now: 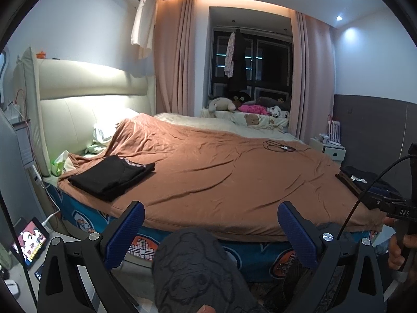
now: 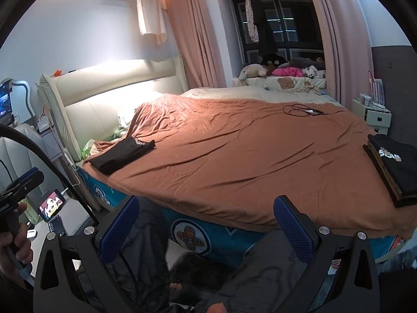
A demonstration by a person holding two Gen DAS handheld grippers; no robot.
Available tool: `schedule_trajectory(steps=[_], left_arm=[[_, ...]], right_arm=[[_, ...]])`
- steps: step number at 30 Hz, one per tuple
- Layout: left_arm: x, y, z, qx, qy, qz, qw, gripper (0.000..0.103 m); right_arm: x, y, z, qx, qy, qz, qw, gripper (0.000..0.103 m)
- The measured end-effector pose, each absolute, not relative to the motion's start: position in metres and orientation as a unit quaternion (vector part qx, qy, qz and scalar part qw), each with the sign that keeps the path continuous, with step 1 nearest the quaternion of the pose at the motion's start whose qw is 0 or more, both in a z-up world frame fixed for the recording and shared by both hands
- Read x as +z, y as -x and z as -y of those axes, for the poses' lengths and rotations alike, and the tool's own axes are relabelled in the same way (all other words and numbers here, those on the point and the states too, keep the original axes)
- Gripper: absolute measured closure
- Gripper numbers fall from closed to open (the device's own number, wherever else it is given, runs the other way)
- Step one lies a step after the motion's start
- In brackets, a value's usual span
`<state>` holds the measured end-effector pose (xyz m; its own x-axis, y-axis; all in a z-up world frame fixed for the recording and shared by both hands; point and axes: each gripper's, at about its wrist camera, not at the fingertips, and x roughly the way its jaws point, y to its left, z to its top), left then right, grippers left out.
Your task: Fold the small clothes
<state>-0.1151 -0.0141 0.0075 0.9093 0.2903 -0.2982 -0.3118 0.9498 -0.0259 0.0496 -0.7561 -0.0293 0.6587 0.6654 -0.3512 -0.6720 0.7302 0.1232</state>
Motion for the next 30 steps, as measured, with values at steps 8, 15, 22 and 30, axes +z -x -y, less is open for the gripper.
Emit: schedule_trajectory(steps=[8,15,22,30], left_arm=[[0.0074,0.1186,0.0148,0.161,0.037,-0.144,0.976,0.000],[0.0088,0.1193,0.0148,0.164,0.035,-0.146,0.975,0.001],[0.0080,0.1192,0.0132,0.158,0.042,-0.147,0.975,0.001],[0.0045,0.1159,0.0157,0.154,0.044,-0.159,0.974,0.001]], right_arm=[[-0.0302,-0.0449,0.7527,0.367,0.013,-0.188,0.911,0.000],[-0.0310,-0.0441,0.7556,0.367,0.015,-0.188,0.911,0.000],[-0.0303,-0.0437,0.7550,0.365,0.015,-0.190,0.911,0.000],[-0.0302,-0.0402,0.7575,0.362,0.011,-0.191,0.912,0.000]])
